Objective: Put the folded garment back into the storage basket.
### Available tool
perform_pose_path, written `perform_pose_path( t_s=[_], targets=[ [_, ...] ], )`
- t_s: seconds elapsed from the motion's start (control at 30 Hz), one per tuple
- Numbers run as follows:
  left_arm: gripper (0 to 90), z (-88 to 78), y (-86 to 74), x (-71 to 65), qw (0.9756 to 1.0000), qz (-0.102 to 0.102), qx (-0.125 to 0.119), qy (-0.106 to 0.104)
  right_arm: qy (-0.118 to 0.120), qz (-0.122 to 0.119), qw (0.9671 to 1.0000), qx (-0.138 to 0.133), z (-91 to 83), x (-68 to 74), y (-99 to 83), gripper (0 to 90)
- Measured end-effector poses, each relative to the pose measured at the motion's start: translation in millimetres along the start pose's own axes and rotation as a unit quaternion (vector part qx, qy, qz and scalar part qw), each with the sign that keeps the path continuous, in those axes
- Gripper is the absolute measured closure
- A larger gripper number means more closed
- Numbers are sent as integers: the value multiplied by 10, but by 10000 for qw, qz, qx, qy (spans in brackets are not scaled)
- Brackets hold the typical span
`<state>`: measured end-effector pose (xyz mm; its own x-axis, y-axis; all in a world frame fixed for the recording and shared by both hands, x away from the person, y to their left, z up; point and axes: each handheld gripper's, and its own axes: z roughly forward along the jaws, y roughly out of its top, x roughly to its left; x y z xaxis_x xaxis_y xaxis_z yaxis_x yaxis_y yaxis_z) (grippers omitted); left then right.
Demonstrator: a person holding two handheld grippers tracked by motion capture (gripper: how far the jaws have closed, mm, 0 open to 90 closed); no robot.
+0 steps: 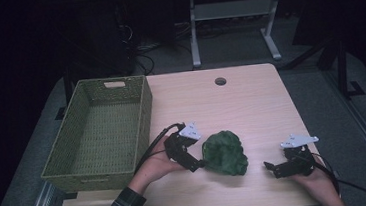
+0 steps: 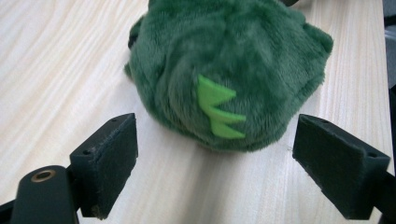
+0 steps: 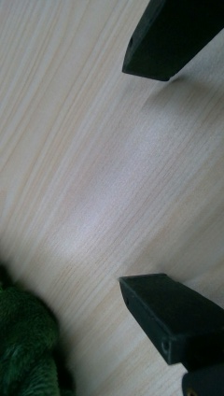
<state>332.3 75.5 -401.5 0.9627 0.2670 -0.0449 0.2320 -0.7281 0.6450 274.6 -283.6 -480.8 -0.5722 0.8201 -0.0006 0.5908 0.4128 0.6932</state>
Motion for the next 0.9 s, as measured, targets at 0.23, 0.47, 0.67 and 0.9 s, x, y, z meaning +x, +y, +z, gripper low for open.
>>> perform_pose_path(
  t_s=[0.23, 0.47, 0.67, 0.9],
  targets=[
    [130, 19, 197, 66, 9994, 301, -37, -188, 148, -19, 9999, -84, 25, -23, -10, 7],
    [130, 213, 346, 59, 9974, 564, 254, -361, 202, 15, 9998, -54, 28, -29, -9, 7],
    [135, 363, 384, 56, 9947, 720, 573, -452, 203, 14, 9998, -54, 28, -29, -9, 7],
    [135, 552, 339, 40, 9897, 886, 1017, -478, 203, 16, 9998, -52, 28, -29, -9, 6]
  ],
)
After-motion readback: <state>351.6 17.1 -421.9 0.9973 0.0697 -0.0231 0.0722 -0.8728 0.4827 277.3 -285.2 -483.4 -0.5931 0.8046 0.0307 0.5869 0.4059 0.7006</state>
